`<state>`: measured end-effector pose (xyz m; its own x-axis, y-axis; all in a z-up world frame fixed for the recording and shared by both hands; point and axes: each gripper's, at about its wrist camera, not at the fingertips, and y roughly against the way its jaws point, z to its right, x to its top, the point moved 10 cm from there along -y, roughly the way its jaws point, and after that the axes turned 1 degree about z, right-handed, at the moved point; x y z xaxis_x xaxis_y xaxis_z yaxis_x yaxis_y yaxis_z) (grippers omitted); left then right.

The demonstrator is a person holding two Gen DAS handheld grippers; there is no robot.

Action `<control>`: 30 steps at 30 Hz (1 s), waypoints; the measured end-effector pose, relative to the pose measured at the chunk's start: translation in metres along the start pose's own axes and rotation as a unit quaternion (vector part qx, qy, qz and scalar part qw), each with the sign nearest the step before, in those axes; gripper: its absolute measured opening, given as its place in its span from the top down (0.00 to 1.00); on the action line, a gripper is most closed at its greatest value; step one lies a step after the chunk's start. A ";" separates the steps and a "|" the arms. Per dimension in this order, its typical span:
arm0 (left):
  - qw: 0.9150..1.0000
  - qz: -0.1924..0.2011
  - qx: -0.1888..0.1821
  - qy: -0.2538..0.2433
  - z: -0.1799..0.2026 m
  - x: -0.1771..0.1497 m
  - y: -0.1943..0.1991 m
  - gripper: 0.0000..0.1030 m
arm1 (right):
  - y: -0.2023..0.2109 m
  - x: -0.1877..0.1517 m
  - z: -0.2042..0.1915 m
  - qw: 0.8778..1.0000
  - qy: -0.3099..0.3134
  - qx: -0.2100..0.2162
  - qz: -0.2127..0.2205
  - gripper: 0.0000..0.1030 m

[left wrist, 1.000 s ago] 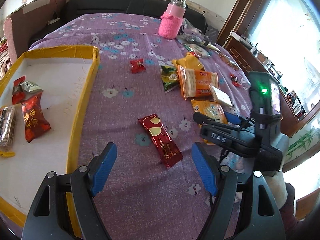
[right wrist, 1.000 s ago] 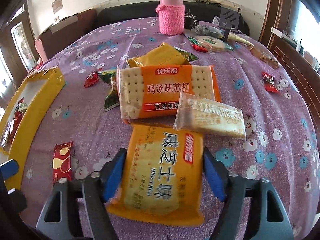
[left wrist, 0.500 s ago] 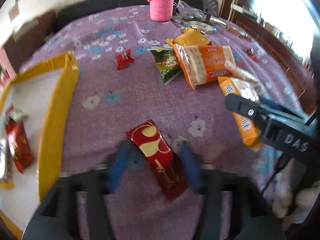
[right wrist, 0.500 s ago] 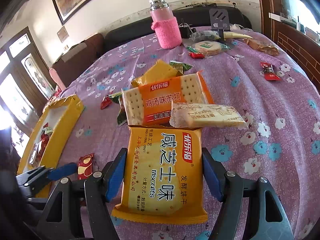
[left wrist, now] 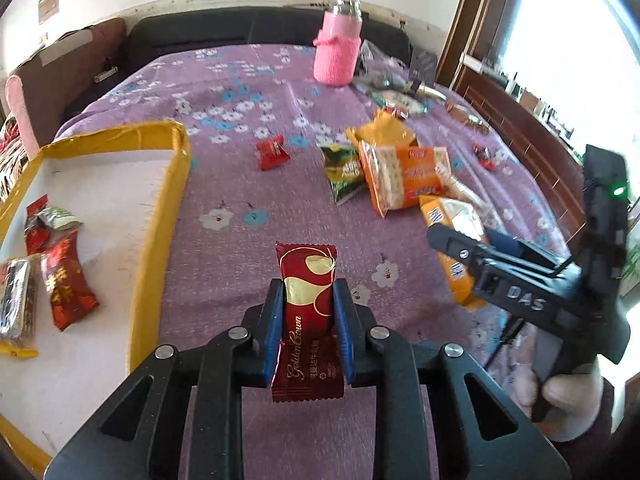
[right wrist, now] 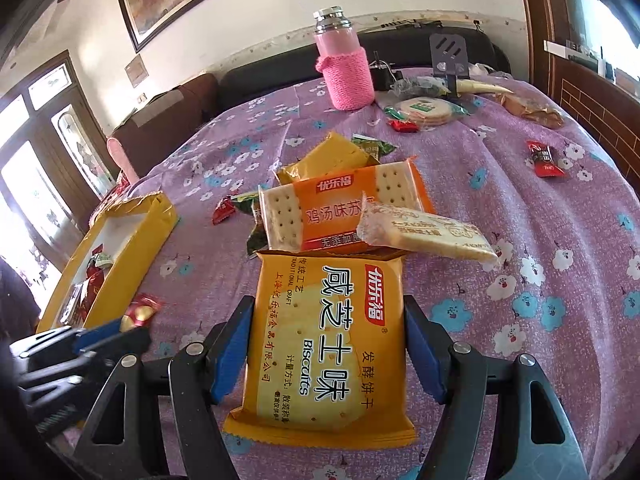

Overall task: Organize snacks
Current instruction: 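Carry both items into the yellow tray and open both tools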

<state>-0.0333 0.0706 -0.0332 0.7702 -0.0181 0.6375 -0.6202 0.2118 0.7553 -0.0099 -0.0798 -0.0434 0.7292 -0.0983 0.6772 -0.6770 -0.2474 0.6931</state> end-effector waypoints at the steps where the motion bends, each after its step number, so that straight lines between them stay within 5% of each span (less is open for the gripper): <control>1: 1.000 0.005 0.000 0.003 -0.002 0.000 0.005 0.79 | 0.000 0.000 -0.001 1.000 0.002 -0.001 0.001 0.30; 18: 0.994 0.078 0.076 0.028 -0.060 0.010 0.065 0.79 | 0.028 0.009 -0.033 0.998 0.047 -0.005 0.044 0.30; 30: 0.985 0.094 0.107 0.099 -0.136 -0.006 0.087 0.79 | 0.038 0.011 -0.154 0.990 0.117 0.082 0.015 0.30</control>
<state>-0.0722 0.2226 0.0080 0.6400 0.1969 0.7427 -0.7552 -0.0170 0.6552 -0.0428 0.0576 0.0289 0.6533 0.1131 0.7486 -0.6586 -0.4028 0.6356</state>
